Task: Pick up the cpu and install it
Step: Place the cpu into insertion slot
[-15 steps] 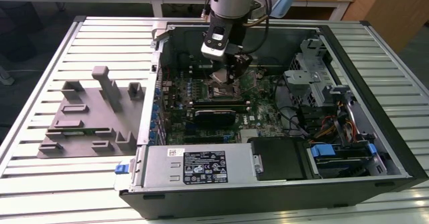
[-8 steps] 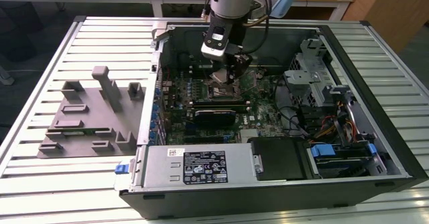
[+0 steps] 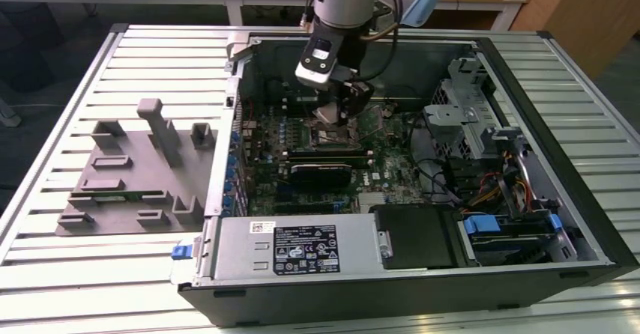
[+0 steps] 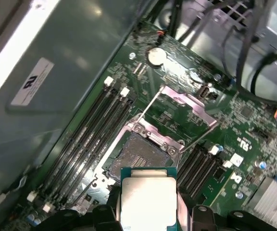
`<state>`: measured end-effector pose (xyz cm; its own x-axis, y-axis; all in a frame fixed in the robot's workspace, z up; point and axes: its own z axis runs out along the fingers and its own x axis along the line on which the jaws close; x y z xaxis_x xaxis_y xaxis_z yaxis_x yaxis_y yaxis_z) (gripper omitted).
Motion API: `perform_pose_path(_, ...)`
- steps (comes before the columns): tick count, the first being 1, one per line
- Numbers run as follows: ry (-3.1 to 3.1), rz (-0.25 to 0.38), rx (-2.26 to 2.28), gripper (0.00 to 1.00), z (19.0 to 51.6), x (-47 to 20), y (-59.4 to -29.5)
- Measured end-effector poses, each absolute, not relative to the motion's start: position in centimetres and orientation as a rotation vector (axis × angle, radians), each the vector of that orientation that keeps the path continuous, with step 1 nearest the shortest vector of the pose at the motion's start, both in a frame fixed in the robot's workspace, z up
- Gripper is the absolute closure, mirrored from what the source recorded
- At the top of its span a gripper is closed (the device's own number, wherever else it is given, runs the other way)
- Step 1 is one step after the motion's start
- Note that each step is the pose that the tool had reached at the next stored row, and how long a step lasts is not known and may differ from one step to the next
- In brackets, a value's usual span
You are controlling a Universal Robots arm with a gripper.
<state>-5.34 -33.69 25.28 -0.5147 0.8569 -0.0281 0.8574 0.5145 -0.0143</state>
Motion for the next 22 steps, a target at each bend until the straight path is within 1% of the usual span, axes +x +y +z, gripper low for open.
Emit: perform_pose_path(22, 2.426, -0.038, 1.967, 0.45, 25.18, -5.34, -33.69)
